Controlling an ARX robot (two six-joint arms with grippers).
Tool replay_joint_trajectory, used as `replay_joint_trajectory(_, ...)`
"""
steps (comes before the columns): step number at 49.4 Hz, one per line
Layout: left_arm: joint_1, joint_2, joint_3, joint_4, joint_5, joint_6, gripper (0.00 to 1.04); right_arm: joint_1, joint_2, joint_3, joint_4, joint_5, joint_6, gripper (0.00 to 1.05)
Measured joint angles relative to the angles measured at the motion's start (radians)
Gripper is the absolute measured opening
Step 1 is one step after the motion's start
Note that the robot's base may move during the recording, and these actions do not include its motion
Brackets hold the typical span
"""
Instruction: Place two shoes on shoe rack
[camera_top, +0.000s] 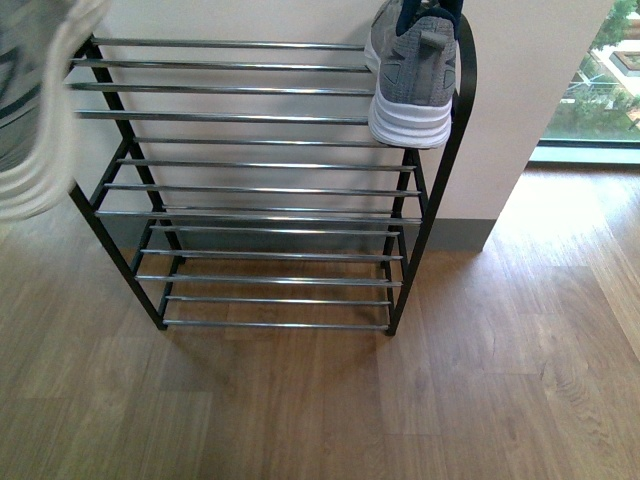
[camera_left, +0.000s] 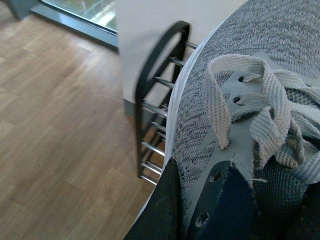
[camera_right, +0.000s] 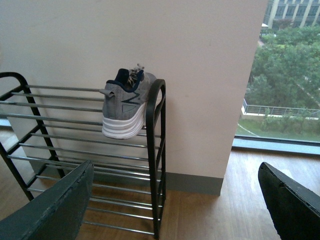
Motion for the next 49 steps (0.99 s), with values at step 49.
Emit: replay_joint_trajectory(49, -0.196, 0.970, 1.344, -0.617, 0.174, -0.253, 0.02, 0.000, 0.000, 0.000, 0.000, 0.000, 0.000, 0.95)
